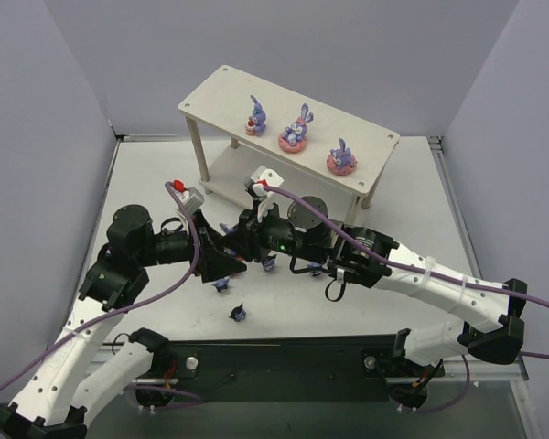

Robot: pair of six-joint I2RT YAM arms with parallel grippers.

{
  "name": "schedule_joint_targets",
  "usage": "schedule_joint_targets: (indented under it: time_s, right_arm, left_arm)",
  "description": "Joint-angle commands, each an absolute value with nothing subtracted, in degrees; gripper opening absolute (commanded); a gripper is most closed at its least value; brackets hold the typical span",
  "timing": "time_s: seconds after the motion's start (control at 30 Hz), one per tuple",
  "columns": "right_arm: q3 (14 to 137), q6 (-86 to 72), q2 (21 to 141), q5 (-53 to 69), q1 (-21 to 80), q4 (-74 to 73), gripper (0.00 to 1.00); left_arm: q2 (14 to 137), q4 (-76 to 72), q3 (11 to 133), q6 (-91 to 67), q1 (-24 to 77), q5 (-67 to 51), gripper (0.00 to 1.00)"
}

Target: Place and organize the plastic toys onto the shelf

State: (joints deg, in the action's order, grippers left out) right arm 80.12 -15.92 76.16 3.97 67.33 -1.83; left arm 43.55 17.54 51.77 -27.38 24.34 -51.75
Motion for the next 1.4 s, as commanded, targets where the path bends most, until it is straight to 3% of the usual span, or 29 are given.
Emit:
schedule_joint_targets:
  time_s: [0.0,0.5,0.57,0.6,0.67,0.7,0.73,0.8,0.87,0.97,1.2,1.37]
  right_arm:
    - [80.9,-14.8,74.4,2.8,68.1,3.0,0.00]
    - [80.3,-14.9,74.6,1.2,69.5,2.8,0.00]
    - [80.4,-15.0,74.7,1.1,69.6,2.7,0.00]
    - [80.5,-15.1,74.7,0.9,69.7,2.7,0.00]
    - [80.7,-15.2,74.8,0.7,69.9,2.2,0.00]
    - [80.9,-15.4,74.8,0.2,70.0,2.0,0.00]
    - [81.3,-15.6,74.8,0.2,69.9,1.3,0.03]
    - [81.9,-15.7,74.6,-2.0,70.0,0.4,0.20]
    - [82.9,-16.3,74.3,-3.6,70.1,0.3,0.45]
    - [83.1,-17.5,72.3,-7.7,70.1,-1.4,0.65]
    - [85.0,-17.9,67.2,-14.0,70.1,-5.9,0.71]
    - [82.0,-18.0,63.9,-16.1,70.0,-10.1,0.71]
  left_arm:
    - [43.2,21.9,53.6,-24.2,24.5,-52.5,0.79]
    - [41.8,18.5,52.8,-25.2,24.5,-49.6,0.82]
    - [41.7,19.7,52.7,-24.7,24.5,-49.6,0.71]
    - [41.7,20.2,52.7,-23.8,24.5,-49.5,0.56]
    - [41.5,21.2,52.9,-23.5,24.5,-48.5,0.37]
    - [41.4,21.2,52.9,-23.4,24.5,-48.1,0.20]
    - [41.3,21.2,53.0,-23.4,24.5,-47.6,0.12]
    - [41.0,20.8,53.5,-23.4,24.5,-45.8,0.00]
    - [40.7,20.7,53.8,-23.2,24.5,-42.7,0.00]
    - [40.3,20.4,54.3,-22.3,24.5,-39.7,0.00]
    - [42.7,17.7,57.6,-18.8,24.4,-27.0,0.00]
    - [51.3,13.8,66.8,-14.8,24.2,-15.7,0.00]
